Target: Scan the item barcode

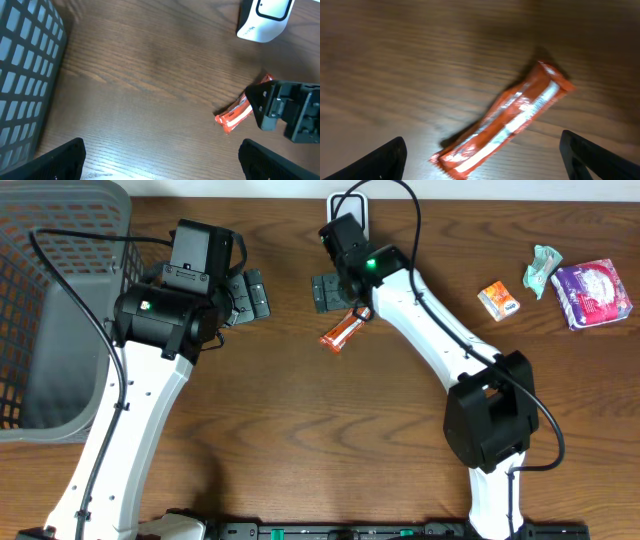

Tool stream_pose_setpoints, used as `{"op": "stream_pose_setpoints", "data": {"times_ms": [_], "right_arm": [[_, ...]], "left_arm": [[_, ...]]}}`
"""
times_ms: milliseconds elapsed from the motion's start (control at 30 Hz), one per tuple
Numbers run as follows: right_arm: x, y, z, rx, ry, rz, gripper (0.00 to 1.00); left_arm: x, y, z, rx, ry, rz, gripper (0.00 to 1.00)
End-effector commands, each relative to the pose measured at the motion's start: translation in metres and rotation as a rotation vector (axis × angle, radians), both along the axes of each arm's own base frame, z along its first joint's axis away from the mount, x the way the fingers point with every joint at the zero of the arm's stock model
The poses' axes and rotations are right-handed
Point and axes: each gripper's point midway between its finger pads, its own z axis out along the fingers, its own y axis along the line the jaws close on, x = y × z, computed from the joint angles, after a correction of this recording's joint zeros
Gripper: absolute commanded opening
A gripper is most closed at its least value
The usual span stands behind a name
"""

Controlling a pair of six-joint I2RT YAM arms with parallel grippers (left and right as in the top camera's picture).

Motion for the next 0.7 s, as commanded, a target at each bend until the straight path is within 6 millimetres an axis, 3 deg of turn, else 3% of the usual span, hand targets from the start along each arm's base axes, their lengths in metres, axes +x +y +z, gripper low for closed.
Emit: {"op": "stream_pose_setpoints", "data": {"times_ms": [0,433,667], "right_arm": [[0.004,-0.024,-0.023,-0.095,-0.012,-0.160,0.92],[-0.005,-0.026,-0.067,-0.094,0.084,-0.251,0.73],[-0.011,-0.028,-0.115,-0.119,0.151,-0.315,0.71]], "left_arm": [[0.001,0.003,0.006,0.007,-0.015,0.005,0.98],[0.001,0.003,0.006,0.007,-0.015,0.005,0.98],[0.001,0.003,0.006,0.007,-0.015,0.005,0.98]]}}
